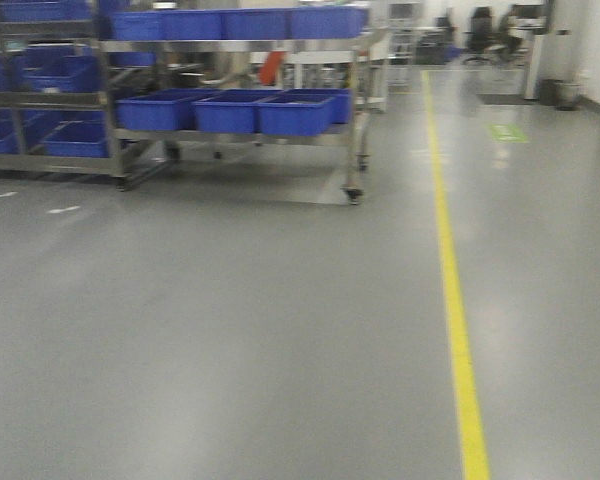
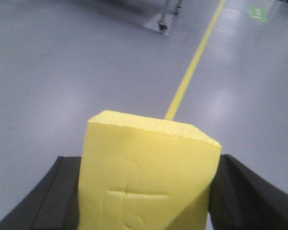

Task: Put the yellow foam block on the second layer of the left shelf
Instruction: 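Drive across the floor carrying the cube in the right gripper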

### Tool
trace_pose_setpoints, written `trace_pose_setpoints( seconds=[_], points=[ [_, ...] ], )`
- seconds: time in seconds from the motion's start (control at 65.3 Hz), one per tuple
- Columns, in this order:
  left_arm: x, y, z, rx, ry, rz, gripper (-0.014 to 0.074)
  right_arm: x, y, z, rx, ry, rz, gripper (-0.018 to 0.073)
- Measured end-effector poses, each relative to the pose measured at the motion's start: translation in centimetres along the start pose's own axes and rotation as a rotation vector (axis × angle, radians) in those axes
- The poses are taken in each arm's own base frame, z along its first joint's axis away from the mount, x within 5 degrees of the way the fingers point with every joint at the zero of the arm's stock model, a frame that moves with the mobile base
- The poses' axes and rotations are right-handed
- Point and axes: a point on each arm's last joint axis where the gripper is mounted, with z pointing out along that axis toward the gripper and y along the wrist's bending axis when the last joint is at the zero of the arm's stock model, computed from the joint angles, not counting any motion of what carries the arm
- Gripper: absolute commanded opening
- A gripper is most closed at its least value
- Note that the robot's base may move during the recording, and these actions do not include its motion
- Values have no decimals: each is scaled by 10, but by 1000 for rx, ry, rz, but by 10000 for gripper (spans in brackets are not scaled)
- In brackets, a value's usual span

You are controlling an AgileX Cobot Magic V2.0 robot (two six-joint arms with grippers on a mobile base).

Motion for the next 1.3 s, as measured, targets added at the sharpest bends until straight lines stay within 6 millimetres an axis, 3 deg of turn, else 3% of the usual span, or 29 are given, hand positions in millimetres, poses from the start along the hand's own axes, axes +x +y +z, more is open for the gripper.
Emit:
trace_pose_setpoints(
  seconds=[1.301],
  points=[
    [0,0,0,1,0,0,136,0,0,0,0,0,0,323]
  ],
)
